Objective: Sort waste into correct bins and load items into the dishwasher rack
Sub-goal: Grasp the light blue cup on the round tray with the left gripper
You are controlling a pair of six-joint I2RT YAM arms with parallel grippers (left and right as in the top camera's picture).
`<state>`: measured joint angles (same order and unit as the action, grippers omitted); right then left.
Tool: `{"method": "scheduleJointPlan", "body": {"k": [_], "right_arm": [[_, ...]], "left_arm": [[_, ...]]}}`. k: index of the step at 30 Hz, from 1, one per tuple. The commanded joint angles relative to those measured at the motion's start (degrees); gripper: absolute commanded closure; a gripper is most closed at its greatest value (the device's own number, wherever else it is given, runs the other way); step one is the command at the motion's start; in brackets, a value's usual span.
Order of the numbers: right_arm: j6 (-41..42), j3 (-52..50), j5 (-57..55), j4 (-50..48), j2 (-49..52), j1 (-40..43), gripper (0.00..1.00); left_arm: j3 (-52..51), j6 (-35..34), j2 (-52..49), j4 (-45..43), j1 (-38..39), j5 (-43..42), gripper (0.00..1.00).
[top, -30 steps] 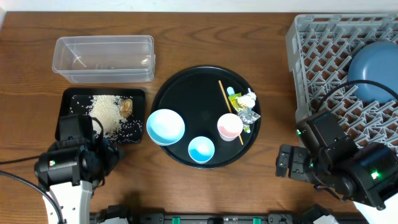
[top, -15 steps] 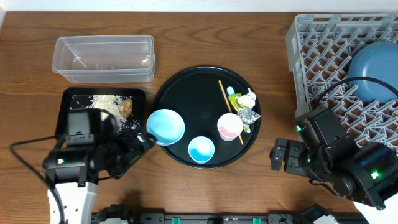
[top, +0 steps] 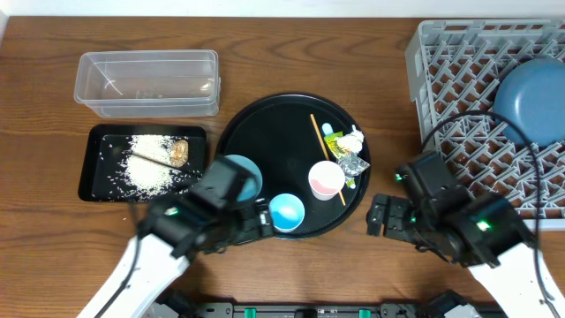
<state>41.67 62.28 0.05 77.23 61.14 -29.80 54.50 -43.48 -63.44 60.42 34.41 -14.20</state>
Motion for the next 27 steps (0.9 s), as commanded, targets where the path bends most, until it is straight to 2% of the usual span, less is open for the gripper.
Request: {"method": "scheduleJointPlan", "body": {"k": [1, 3, 8, 12, 15, 16, 18, 22, 25, 26, 27], "right_arm": [[0.7, -2.56, 0.92, -0.63, 1.88, 0.5, 0.01], [0.68, -3.17, 1.11, -0.5, 3.17, 0.5, 0.01], [-2.01, -3.17, 3.76, -0.28, 5.2, 0.5, 0.01], [-2.78, -3.17, 3.85, -0.81, 5.22, 0.5, 0.01], [-2.75, -3.17, 3.87, -1.77, 5.22, 0.5, 0.01], [-2.75, -3.17, 3.87, -2.01, 5.22, 0.5, 0.01], [-2.75, -3.17, 3.89, -2.36, 5.22, 0.5, 0.01], [-2.75, -3.17, 3.89, -2.32, 5.22, 0.5, 0.01], [-2.75, -3.17, 4.13, -2.23, 5.22, 0.5, 0.01], [-2.75, -3.17, 4.48, -2.25, 5.22, 0.5, 0.01], [-2.75, -3.17, 4.52, -2.27, 5.22, 0.5, 0.01]], "left_arm": [[0.81, -8.17, -5.57, -1.7, 4.13, 8.02, 0.1], [0.81, -10.38, -9.57, -3.06, 4.83, 9.64, 0.11], [0.81, -10.62, -17.22, -5.95, 2.73, 9.6, 0.19], [0.81, -10.14, -19.91, -7.32, 0.98, 8.9, 0.21], [0.81, -9.27, -20.81, -8.74, 1.01, 8.83, 0.26], [0.81, -9.29, -20.96, -8.96, 1.01, 8.83, 0.29], [0.79, -9.29, -21.38, -9.51, 1.01, 8.66, 0.43], [0.72, -9.29, -22.01, -11.28, 1.01, 8.41, 0.6], [0.5, -9.31, -22.8, -12.0, 1.01, 7.54, 0.77], [0.46, -9.29, -23.08, -12.15, 1.01, 7.13, 0.87], [0.46, -9.29, -23.17, -12.15, 1.01, 6.91, 0.92]]}}
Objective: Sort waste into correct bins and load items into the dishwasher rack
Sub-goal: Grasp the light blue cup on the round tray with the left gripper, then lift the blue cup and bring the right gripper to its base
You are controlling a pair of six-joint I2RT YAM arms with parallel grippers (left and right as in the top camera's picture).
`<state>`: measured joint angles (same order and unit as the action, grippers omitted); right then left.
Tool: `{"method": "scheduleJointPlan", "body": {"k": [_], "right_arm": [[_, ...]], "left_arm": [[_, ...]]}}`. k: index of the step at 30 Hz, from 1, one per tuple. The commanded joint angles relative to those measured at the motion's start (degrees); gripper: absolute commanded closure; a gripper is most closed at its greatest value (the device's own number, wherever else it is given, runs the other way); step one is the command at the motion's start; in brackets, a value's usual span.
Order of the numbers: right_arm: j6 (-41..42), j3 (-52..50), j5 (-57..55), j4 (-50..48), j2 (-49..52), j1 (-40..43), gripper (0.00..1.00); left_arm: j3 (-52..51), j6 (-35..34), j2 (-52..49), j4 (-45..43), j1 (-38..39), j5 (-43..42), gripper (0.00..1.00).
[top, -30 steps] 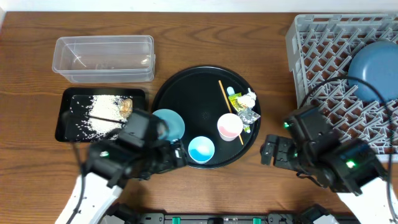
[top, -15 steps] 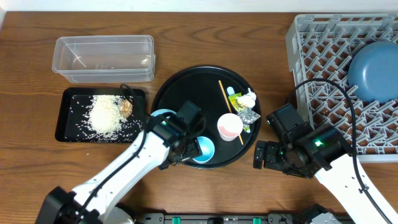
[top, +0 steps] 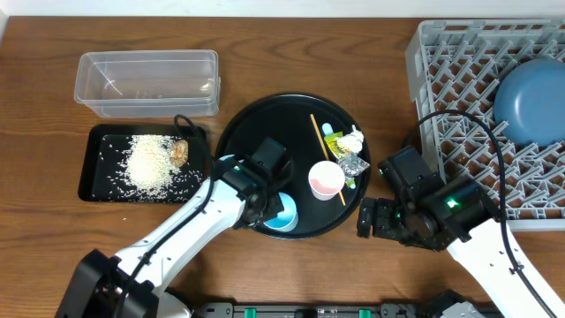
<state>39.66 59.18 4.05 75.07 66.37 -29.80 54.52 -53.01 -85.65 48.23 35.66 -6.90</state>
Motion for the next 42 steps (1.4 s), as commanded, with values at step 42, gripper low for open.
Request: {"method": "scheduleJointPlan", "body": {"k": [42], "right_arm": [[4.68, -0.07, 56.02, -38.88, -0.04, 10.08, 0.01]], "left_arm": [[1.77, -0.85, 32.98, -13.6, -13.03, -37.77, 0.94]]}}
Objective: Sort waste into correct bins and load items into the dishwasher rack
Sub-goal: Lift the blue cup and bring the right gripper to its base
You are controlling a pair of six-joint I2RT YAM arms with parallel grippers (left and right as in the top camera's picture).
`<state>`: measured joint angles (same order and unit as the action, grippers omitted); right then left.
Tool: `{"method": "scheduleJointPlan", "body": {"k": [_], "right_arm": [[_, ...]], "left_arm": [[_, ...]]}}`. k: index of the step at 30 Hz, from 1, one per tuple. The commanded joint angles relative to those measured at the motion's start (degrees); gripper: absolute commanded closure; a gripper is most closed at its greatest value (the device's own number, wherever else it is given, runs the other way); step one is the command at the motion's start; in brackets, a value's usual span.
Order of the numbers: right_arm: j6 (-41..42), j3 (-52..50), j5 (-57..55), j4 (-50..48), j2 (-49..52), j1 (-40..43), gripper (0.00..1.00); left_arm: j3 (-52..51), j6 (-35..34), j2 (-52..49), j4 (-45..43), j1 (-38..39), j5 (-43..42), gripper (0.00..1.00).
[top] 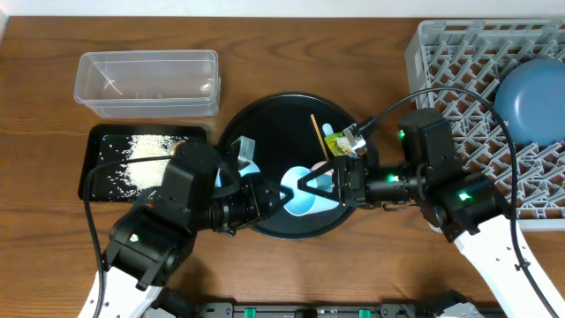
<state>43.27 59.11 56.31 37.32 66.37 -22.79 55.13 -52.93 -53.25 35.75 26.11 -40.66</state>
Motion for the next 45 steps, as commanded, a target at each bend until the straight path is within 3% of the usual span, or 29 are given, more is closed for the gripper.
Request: {"method": "scheduleJointPlan", "body": {"k": [1, 8, 12, 17, 22, 31, 39, 45], "right_arm": [[1.07, 0.02, 5.66, -2.82, -0.04, 4.28, 0.01], [9.94, 0.0, 19.28, -19.87, -0.04, 14.64, 0.01], [10.1, 0.0, 21.11, -20.63, -0.02, 16.55, 0.01], [9.18, 0.0, 21.11, -17.16, 0.02, 15.96, 0.01], [9.29, 0.0, 22.01, -15.69, 0.02, 16.02, 0.01], [16.76, 0.0, 24.5, -18.08, 0.02, 16.06, 0.01], [31.85, 0.0, 30.97, -31.36, 0.0, 15.96, 0.01], [37.53, 0.0, 30.71, -35.89, 0.0, 15.96, 0.01]], "left_arm": [[1.14, -0.94, 0.59, -0.9, -4.79, -4.22, 0.94], [1.14, -0.11, 0.48, -0.7, -12.92, -8.57, 0.94], [1.14, -0.39, 0.48, -2.16, -14.4, -12.39, 0.94], [1.14, -7.65, 0.57, -17.42, -14.58, -24.17, 0.94], [1.14, -16.87, 0.59, -30.36, -14.58, -29.33, 0.94], [0.98, -18.58, 0.52, -30.05, -14.58, -30.25, 0.94], [0.98, -18.1, -1.01, -30.49, -14.58, -28.76, 0.94], [0.98, -19.41, -3.19, -31.54, -14.58, -28.87, 0.94]]}}
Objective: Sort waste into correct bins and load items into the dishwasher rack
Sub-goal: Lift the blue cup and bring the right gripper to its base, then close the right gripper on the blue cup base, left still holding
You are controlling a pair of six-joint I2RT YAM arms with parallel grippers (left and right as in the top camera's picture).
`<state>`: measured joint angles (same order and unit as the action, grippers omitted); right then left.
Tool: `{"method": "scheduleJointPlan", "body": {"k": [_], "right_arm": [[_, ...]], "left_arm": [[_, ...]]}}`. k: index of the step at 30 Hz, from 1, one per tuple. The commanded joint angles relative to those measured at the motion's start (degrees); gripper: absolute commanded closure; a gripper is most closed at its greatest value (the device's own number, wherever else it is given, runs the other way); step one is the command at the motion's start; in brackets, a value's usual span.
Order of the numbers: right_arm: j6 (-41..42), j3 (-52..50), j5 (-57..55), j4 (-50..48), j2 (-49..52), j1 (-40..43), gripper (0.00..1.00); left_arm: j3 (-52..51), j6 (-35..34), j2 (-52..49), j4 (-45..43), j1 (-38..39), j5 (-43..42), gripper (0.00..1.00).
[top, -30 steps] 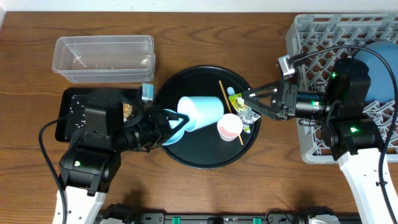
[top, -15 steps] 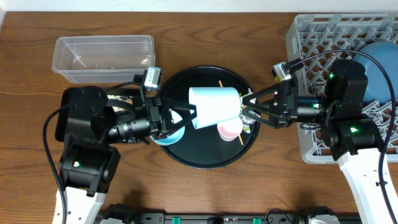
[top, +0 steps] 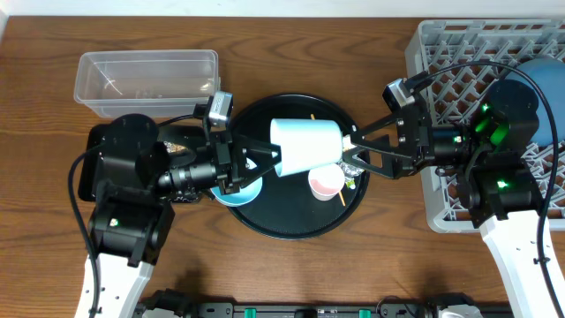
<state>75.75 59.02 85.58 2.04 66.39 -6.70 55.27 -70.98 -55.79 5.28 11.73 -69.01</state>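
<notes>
A light blue cup hangs on its side high above the round black tray. My left gripper is shut on its wide rim end. My right gripper is open, and its two fingers straddle the cup's narrow base end from the right. On the tray lie a pink cup, a blue dish partly under my left gripper, and a chopstick, mostly hidden. The grey dishwasher rack stands at the right with a blue bowl in it.
A clear plastic container stands at the back left. A black rectangular tray with rice lies below it, mostly hidden by my left arm. Wrappers peek out on the round tray's right side, under my right gripper.
The blue cup, held low over the tray by my left gripper, is now raised much higher and lies sideways. My right gripper has risen too, and its open fingers now straddle the cup's base.
At first the blue cup stood at the tray's front, both grippers near the table's front edge. Then my left gripper was at the cup. Then it held the cup tilted, my right gripper open beside it. Now the cup hangs high between both.
</notes>
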Motion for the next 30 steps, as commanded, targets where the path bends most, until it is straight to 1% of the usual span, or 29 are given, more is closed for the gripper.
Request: {"method": "scheduleJointPlan", "body": {"k": [1, 4, 6, 9, 11, 15, 18, 23, 27, 30], "right_arm": [[5.03, 0.09, 1.2, -0.59, -0.02, -0.13, 0.01], [5.03, 0.09, 0.68, -0.61, -0.02, -0.17, 0.01], [5.07, 0.09, 0.15, -0.85, -0.02, -0.35, 0.01], [8.81, 0.09, -1.09, -2.34, 0.0, -0.96, 0.01], [11.87, 0.09, -2.34, -5.22, 0.0, -1.55, 0.01], [19.43, 0.09, -5.9, -15.89, 0.0, -3.54, 0.01], [23.06, 0.09, -8.11, -20.96, 0.0, -4.92, 0.01], [23.17, 0.09, -9.25, -21.2, 1.07, -6.19, 0.01], [22.75, 0.09, -9.25, -21.66, 2.45, -7.56, 0.01], [22.56, 0.09, -9.73, -22.88, 3.3, -8.5, 0.01]], "left_arm": [[0.85, -2.36, -0.98, -2.08, -0.2, -0.68, 0.94], [0.85, -4.83, -1.44, -6.14, -0.17, -0.92, 0.94], [0.85, -5.7, -1.4, -7.23, -0.17, -0.87, 0.94], [0.85, -5.75, -1.46, -7.3, -0.13, -0.85, 0.94], [0.83, -5.79, -1.75, -7.32, -0.13, -0.83, 0.94], [0.81, -5.81, -2.64, -7.3, -0.07, -0.9, 0.94], [0.79, -5.88, -3.17, -7.32, 0.81, -0.85, 0.94], [0.79, -6.88, -3.26, -7.58, 2.64, -0.17, 0.94], [0.79, -7.8, -3.26, -9.68, 3.1, -0.22, 0.94], [0.79, -7.82, -3.26, -9.7, 3.21, -0.42, 0.94]]}}
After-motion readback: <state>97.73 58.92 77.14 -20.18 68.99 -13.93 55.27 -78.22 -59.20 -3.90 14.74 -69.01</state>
